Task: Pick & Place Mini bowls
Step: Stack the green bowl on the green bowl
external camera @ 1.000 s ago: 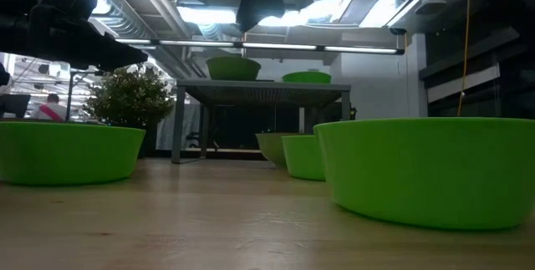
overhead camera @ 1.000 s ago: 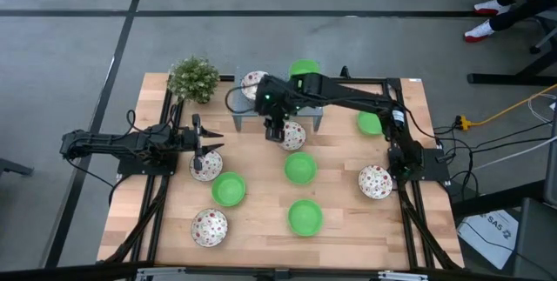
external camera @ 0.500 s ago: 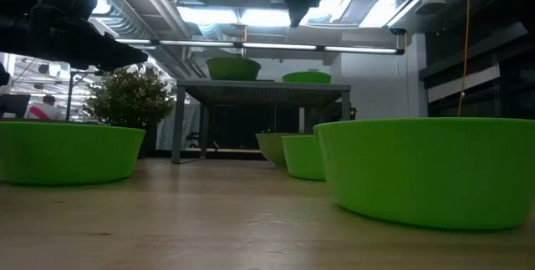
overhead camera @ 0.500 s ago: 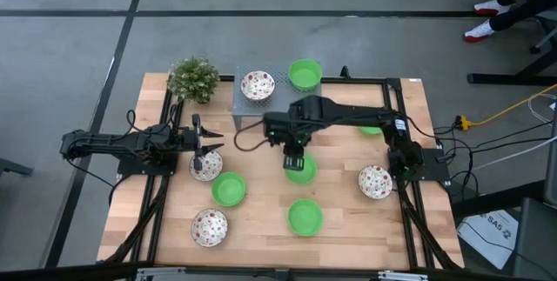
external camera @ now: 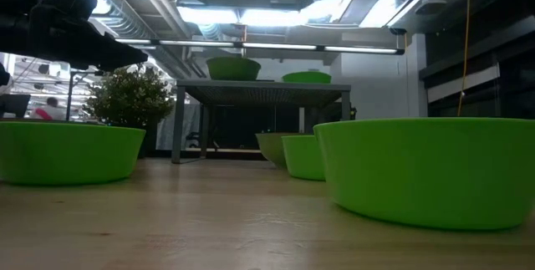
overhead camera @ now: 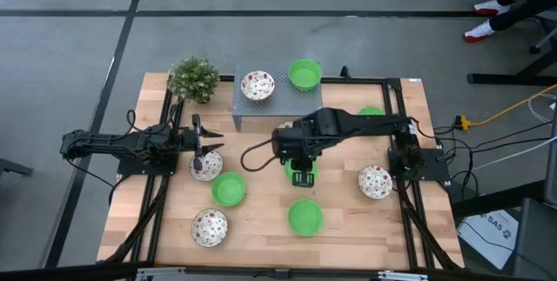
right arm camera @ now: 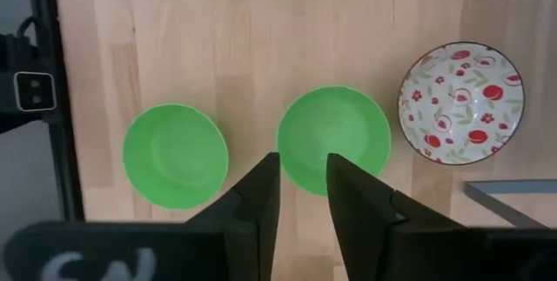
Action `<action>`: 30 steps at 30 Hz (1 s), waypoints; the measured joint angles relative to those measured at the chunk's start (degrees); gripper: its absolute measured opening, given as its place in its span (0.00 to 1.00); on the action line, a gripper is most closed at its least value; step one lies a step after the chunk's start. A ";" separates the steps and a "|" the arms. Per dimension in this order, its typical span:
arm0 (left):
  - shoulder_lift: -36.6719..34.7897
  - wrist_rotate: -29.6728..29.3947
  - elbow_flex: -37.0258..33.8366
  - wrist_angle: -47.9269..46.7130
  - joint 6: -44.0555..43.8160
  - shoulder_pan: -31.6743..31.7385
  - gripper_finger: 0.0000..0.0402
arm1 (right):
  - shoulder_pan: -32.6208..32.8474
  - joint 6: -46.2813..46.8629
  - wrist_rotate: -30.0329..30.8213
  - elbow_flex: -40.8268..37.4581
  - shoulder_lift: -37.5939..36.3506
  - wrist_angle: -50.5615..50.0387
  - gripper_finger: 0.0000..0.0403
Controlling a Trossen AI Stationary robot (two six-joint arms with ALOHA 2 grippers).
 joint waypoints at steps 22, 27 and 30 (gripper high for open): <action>0.00 0.01 -0.01 0.00 0.00 -0.02 0.32 | 4.63 11.05 6.69 -35.50 -14.33 13.70 0.24; 0.00 0.00 0.01 0.00 0.00 0.00 0.32 | 4.79 8.60 6.56 -44.37 -15.73 22.48 0.24; 0.00 0.01 -0.01 0.00 0.00 -0.02 0.32 | 5.19 6.01 6.65 -48.33 -15.73 26.68 0.24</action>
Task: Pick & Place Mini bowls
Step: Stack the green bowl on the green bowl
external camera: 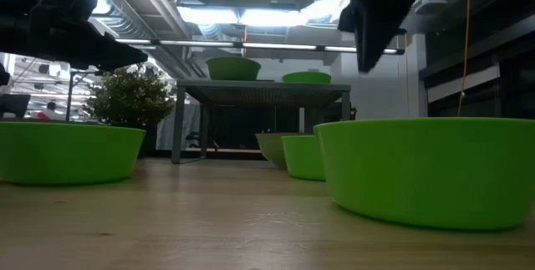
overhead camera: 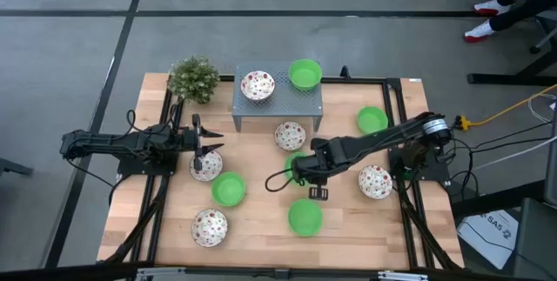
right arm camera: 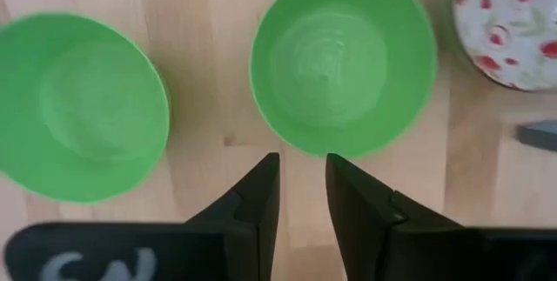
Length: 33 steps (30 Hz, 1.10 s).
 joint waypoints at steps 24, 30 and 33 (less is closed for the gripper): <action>-0.01 0.00 0.01 -0.01 0.00 0.02 0.32 | 0.55 -14.12 -4.02 -15.05 0.39 21.86 0.24; -0.02 0.00 0.00 0.00 0.00 0.02 0.32 | 0.49 -16.14 -3.96 -18.64 0.42 23.90 0.24; -0.01 0.00 0.00 0.00 0.00 0.02 0.32 | 0.48 -16.40 -2.04 -19.88 0.42 24.35 0.24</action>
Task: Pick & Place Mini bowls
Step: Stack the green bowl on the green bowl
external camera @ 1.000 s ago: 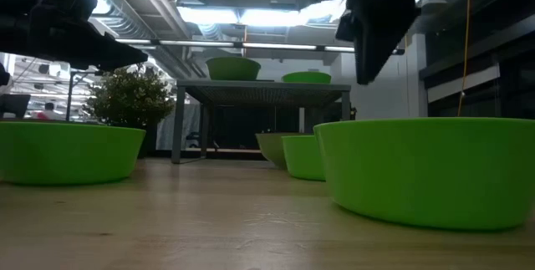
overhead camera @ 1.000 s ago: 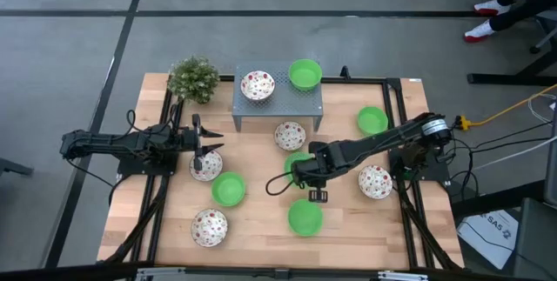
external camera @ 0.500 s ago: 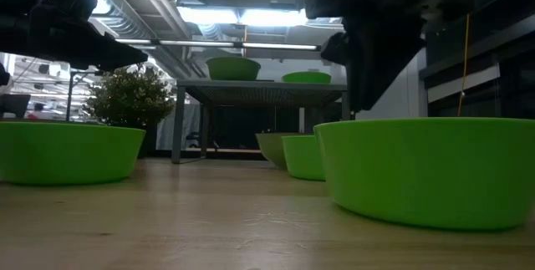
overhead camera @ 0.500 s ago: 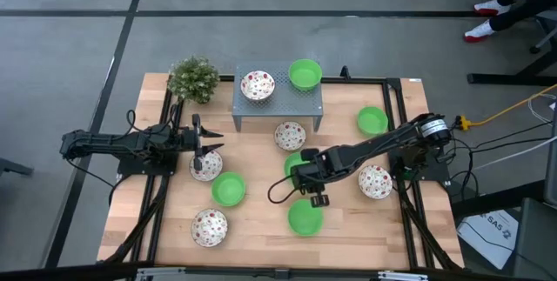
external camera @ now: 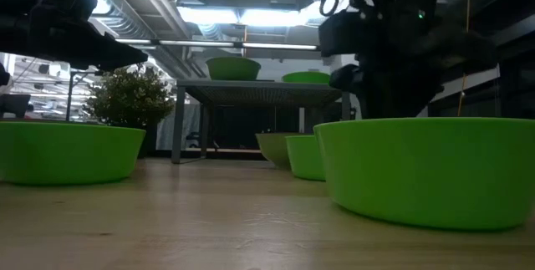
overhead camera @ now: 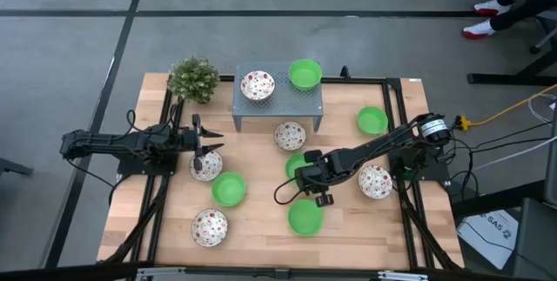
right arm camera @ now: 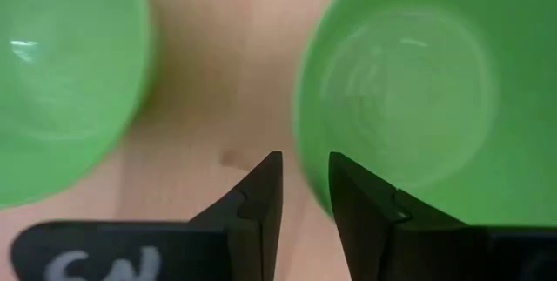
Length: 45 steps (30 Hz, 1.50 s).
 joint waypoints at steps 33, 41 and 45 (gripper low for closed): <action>-0.01 0.00 0.00 0.00 0.00 0.00 0.32 | -1.34 14.83 -2.77 2.47 -0.11 -4.45 0.01; 0.00 0.00 0.01 0.00 0.00 -0.01 0.32 | -1.52 12.36 -2.94 10.22 -0.11 -13.49 0.01; -0.01 -0.02 0.00 0.00 0.00 -0.02 0.32 | -2.61 11.21 -2.87 14.87 -0.11 -18.09 0.01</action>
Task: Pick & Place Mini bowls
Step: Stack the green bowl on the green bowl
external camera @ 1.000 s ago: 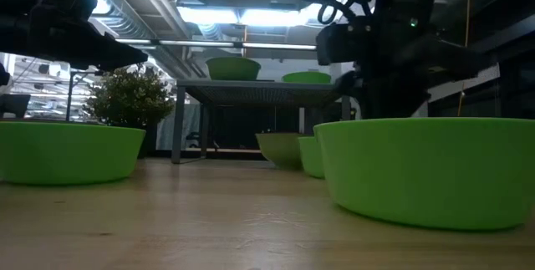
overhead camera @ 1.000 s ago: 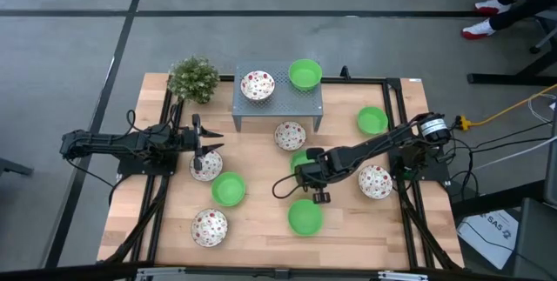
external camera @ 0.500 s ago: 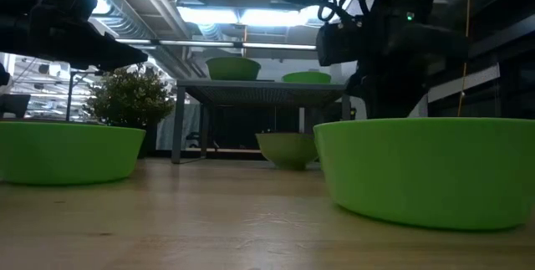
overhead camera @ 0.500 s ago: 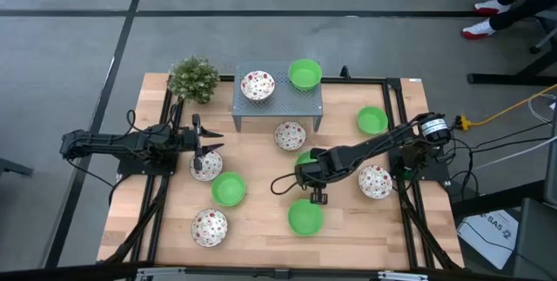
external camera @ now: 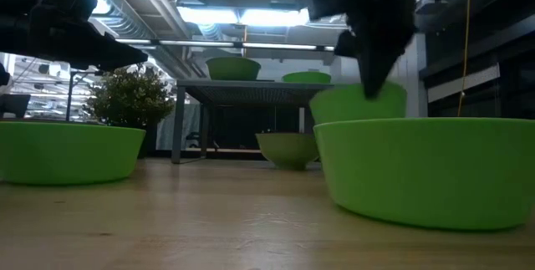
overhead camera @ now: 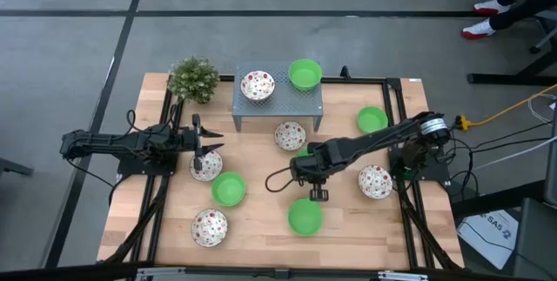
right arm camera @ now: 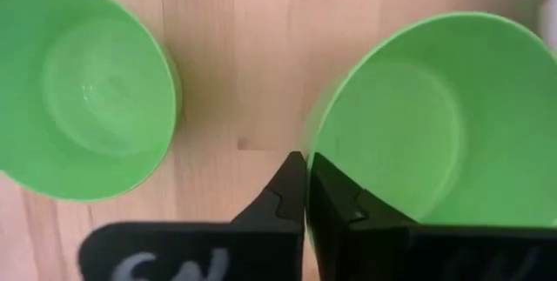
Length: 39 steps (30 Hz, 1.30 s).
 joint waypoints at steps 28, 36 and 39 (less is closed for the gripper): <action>0.02 0.02 0.00 0.00 0.00 0.01 0.32 | -12.74 -9.18 7.25 41.13 -0.09 -12.31 0.01; 0.01 0.02 0.02 0.00 0.00 0.01 0.32 | -18.17 -12.66 15.64 44.36 -0.09 -10.48 0.01; 0.01 0.02 0.01 0.00 0.00 0.01 0.32 | -20.82 -12.92 15.90 44.28 -0.09 -10.47 0.01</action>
